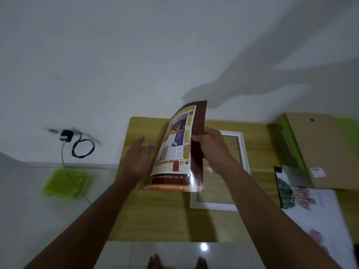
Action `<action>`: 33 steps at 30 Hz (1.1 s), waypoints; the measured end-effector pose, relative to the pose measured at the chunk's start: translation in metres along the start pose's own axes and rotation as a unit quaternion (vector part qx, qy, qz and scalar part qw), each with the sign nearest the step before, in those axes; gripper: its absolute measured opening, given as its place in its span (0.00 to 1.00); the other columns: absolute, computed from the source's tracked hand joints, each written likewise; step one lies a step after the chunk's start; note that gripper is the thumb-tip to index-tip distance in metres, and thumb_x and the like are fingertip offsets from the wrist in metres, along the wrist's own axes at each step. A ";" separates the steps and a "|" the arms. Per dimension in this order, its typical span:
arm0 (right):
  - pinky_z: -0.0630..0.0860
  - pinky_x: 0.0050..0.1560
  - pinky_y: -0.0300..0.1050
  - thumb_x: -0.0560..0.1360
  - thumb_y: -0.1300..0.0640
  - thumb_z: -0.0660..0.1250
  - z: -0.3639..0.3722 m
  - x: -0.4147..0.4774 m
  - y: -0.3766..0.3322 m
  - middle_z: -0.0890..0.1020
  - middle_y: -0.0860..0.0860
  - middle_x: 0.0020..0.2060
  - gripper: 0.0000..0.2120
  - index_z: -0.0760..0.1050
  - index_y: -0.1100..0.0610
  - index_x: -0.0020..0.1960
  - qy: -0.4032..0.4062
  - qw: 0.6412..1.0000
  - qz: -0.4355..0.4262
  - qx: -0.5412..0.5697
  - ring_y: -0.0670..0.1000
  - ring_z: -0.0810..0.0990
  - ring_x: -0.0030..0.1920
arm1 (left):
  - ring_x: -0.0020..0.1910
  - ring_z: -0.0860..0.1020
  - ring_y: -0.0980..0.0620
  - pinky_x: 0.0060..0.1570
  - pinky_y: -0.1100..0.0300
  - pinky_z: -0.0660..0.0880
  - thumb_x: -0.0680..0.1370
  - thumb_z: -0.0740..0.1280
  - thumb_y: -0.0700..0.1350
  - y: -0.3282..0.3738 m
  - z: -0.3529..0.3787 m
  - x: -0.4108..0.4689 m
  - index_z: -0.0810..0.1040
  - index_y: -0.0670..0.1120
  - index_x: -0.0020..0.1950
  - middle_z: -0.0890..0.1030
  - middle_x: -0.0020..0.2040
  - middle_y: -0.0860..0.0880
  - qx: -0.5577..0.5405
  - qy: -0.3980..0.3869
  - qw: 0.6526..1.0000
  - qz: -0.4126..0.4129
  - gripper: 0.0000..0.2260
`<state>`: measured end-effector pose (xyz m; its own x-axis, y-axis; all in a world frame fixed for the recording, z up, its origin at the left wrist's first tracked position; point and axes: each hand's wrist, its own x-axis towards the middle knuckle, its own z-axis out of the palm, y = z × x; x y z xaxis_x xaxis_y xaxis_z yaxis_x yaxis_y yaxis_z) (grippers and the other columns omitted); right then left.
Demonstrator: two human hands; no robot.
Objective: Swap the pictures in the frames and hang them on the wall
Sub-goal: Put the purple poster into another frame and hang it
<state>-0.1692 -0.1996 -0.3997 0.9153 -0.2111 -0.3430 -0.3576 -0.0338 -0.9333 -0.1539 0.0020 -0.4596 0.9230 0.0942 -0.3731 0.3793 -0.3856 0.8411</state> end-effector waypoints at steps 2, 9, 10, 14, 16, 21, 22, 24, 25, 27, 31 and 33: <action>0.80 0.41 0.44 0.75 0.67 0.61 -0.028 -0.008 0.009 0.87 0.52 0.46 0.14 0.83 0.55 0.52 -0.012 0.998 0.034 0.044 0.52 0.86 0.45 | 0.55 0.80 0.45 0.54 0.46 0.78 0.77 0.66 0.56 0.004 0.017 0.001 0.63 0.53 0.75 0.77 0.65 0.45 -0.067 -0.097 0.989 -0.086 0.28; 0.81 0.50 0.49 0.75 0.65 0.65 -0.114 -0.010 0.060 0.86 0.51 0.48 0.14 0.80 0.52 0.55 0.041 0.994 0.083 -0.059 0.53 0.85 0.48 | 0.38 0.85 0.46 0.38 0.49 0.81 0.73 0.72 0.36 0.011 0.079 -0.019 0.74 0.47 0.65 0.85 0.46 0.45 -0.085 -0.101 0.990 -0.056 0.21; 0.81 0.48 0.48 0.75 0.65 0.65 -0.123 -0.008 0.070 0.85 0.50 0.49 0.13 0.79 0.52 0.55 0.055 0.991 0.084 -0.084 0.52 0.84 0.49 | 0.38 0.85 0.46 0.38 0.48 0.82 0.73 0.72 0.36 0.010 0.088 -0.021 0.73 0.45 0.65 0.85 0.46 0.44 -0.073 -0.099 0.992 -0.038 0.21; 0.82 0.50 0.54 0.71 0.63 0.69 -0.148 0.003 0.109 0.85 0.50 0.47 0.13 0.75 0.50 0.53 0.104 0.978 0.085 -0.162 0.53 0.84 0.47 | 0.39 0.84 0.50 0.44 0.47 0.81 0.68 0.77 0.42 0.006 0.127 -0.023 0.78 0.47 0.62 0.85 0.42 0.50 0.052 -0.042 0.997 0.044 0.23; 0.80 0.48 0.48 0.73 0.61 0.69 -0.155 0.010 0.121 0.85 0.52 0.50 0.15 0.74 0.52 0.58 0.127 0.968 0.078 -0.204 0.53 0.83 0.48 | 0.38 0.83 0.52 0.41 0.56 0.80 0.66 0.77 0.48 0.007 0.143 -0.022 0.78 0.48 0.62 0.85 0.41 0.51 0.109 -0.013 0.990 0.085 0.25; 0.79 0.49 0.47 0.75 0.59 0.70 -0.165 0.025 0.134 0.84 0.54 0.54 0.18 0.72 0.56 0.64 0.146 0.950 0.036 -0.273 0.56 0.83 0.52 | 0.34 0.78 0.57 0.32 0.67 0.70 0.71 0.75 0.46 0.003 0.172 -0.020 0.77 0.44 0.62 0.82 0.42 0.50 0.170 0.005 0.968 0.187 0.21; 0.79 0.50 0.48 0.76 0.59 0.70 -0.166 0.027 0.136 0.83 0.54 0.55 0.18 0.72 0.56 0.65 0.143 0.946 0.026 -0.289 0.56 0.83 0.54 | 0.36 0.78 0.55 0.34 0.65 0.71 0.72 0.74 0.47 0.001 0.175 -0.020 0.77 0.44 0.62 0.82 0.44 0.49 0.194 0.010 0.960 0.201 0.21; 0.79 0.54 0.50 0.76 0.58 0.70 -0.168 0.029 0.140 0.81 0.53 0.57 0.19 0.71 0.55 0.66 0.137 0.931 0.004 -0.339 0.55 0.80 0.58 | 0.46 0.79 0.49 0.41 0.58 0.74 0.73 0.73 0.49 -0.003 0.181 -0.018 0.74 0.45 0.65 0.80 0.51 0.45 0.260 0.028 0.942 0.209 0.22; 0.78 0.56 0.51 0.76 0.57 0.69 -0.170 0.028 0.141 0.79 0.52 0.59 0.19 0.71 0.54 0.66 0.135 0.919 -0.015 -0.369 0.54 0.78 0.60 | 0.51 0.78 0.46 0.45 0.54 0.75 0.74 0.72 0.49 -0.006 0.182 -0.016 0.73 0.45 0.67 0.79 0.55 0.44 0.293 0.032 0.933 0.209 0.23; 0.76 0.60 0.51 0.77 0.53 0.68 -0.174 0.025 0.146 0.77 0.51 0.62 0.19 0.70 0.52 0.67 0.108 0.892 -0.069 -0.432 0.53 0.73 0.64 | 0.61 0.74 0.44 0.54 0.49 0.74 0.74 0.71 0.51 -0.010 0.183 -0.015 0.72 0.47 0.69 0.76 0.64 0.44 0.340 0.010 0.914 0.221 0.24; 0.60 0.75 0.55 0.79 0.44 0.64 -0.181 0.023 0.163 0.63 0.53 0.76 0.27 0.64 0.51 0.75 -0.018 0.828 -0.109 -0.550 0.56 0.57 0.77 | 0.73 0.63 0.42 0.66 0.45 0.67 0.75 0.70 0.55 -0.015 0.182 -0.014 0.67 0.51 0.74 0.66 0.75 0.45 0.401 -0.084 0.880 0.242 0.29; 0.55 0.77 0.56 0.79 0.41 0.62 -0.181 0.024 0.169 0.58 0.53 0.79 0.30 0.61 0.50 0.76 -0.037 0.826 -0.102 -0.553 0.57 0.52 0.79 | 0.74 0.61 0.43 0.67 0.46 0.66 0.75 0.69 0.56 -0.015 0.182 -0.013 0.65 0.51 0.75 0.63 0.77 0.46 0.415 -0.094 0.877 0.225 0.30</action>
<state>-0.2413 -0.3870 -0.5463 0.9714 -0.0320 -0.2353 -0.1080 -0.9420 -0.3177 -0.1838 -0.1603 -0.5390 0.9108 -0.3611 -0.2001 -0.2697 -0.8874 0.3738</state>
